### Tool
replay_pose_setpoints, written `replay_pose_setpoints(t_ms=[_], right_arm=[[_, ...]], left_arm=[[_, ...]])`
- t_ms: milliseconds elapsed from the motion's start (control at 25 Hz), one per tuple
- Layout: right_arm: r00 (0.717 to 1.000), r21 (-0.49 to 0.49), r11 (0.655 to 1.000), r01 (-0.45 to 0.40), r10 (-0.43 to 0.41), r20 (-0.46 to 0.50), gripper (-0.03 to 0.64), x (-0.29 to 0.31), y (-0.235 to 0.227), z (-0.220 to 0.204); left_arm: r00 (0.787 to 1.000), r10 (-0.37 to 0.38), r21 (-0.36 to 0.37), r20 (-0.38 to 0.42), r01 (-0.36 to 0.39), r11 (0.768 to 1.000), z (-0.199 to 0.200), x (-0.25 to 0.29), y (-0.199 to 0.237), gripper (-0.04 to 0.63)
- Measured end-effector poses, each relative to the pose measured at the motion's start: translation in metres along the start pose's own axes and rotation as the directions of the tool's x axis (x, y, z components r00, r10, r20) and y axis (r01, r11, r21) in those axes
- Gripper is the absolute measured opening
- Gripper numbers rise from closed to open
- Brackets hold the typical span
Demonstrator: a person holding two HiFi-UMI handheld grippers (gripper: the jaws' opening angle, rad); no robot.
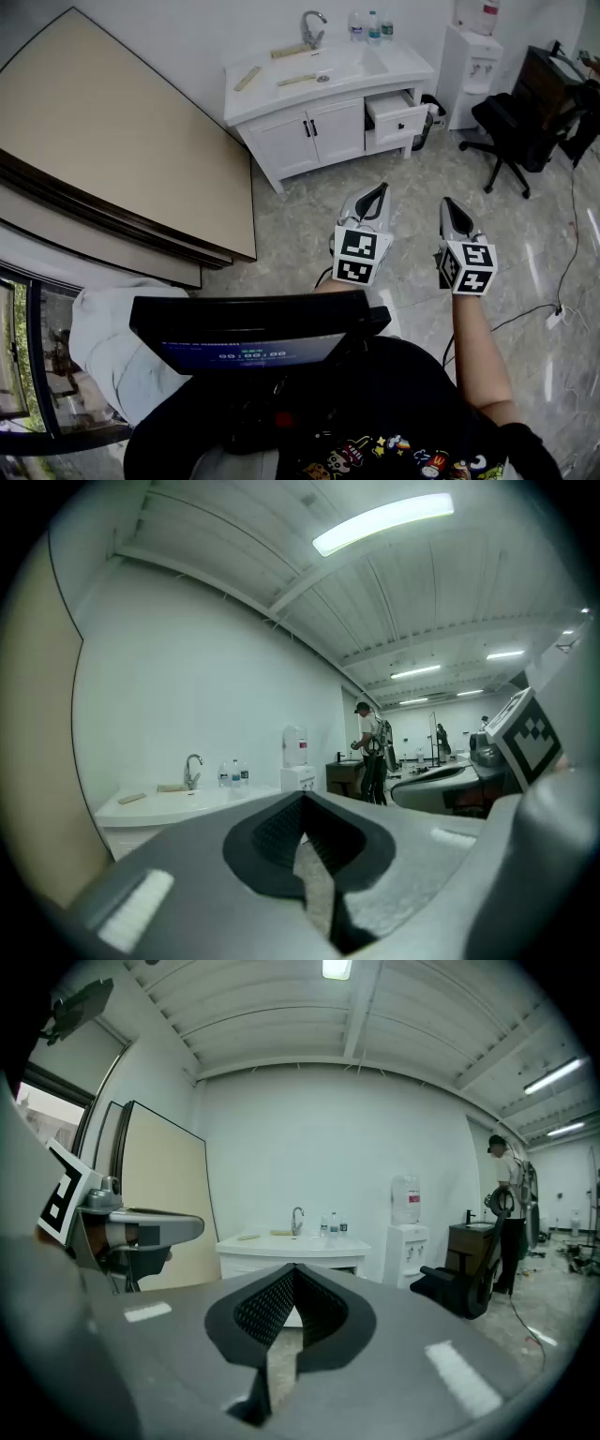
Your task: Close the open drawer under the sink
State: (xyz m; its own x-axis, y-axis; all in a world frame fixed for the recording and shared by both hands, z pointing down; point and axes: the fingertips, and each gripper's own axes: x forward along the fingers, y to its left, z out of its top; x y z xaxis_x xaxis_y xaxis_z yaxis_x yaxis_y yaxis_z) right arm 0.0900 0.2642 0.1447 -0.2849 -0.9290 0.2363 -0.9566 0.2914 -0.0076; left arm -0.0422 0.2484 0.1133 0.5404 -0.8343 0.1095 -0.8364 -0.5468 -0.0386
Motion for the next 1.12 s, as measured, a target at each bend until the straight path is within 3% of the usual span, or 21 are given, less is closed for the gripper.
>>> replay_pose_setpoints(t_ms=[440,640,840,1120], right_arm=[[0.998,-0.022,0.998,-0.062,0.062,0.017,0.023,0.038,-0.047,-0.006],[0.995,-0.007,0.995,-0.098,0.098,0.016,0.025,0.103,-0.081,-0.021],[0.995,0.004,0.995,-0.098,0.098,-0.002,0.025,0.221,-0.094,-0.038],[0.999,0.044,0.999,-0.023,0.024,-0.034,0.026,0.378,-0.126,-0.03]], left_arm=[[0.999,0.05,-0.005,0.005,-0.05,0.999,-0.011,0.056,0.0,0.0],[0.998,0.067,0.003,0.002,-0.067,0.998,-0.025,0.114,0.01,0.0],[0.998,0.058,0.009,0.002,-0.058,0.998,-0.048,0.203,0.077,0.0],[1.0,-0.014,-0.005,-0.004,0.014,1.0,-0.071,0.353,0.179,0.0]])
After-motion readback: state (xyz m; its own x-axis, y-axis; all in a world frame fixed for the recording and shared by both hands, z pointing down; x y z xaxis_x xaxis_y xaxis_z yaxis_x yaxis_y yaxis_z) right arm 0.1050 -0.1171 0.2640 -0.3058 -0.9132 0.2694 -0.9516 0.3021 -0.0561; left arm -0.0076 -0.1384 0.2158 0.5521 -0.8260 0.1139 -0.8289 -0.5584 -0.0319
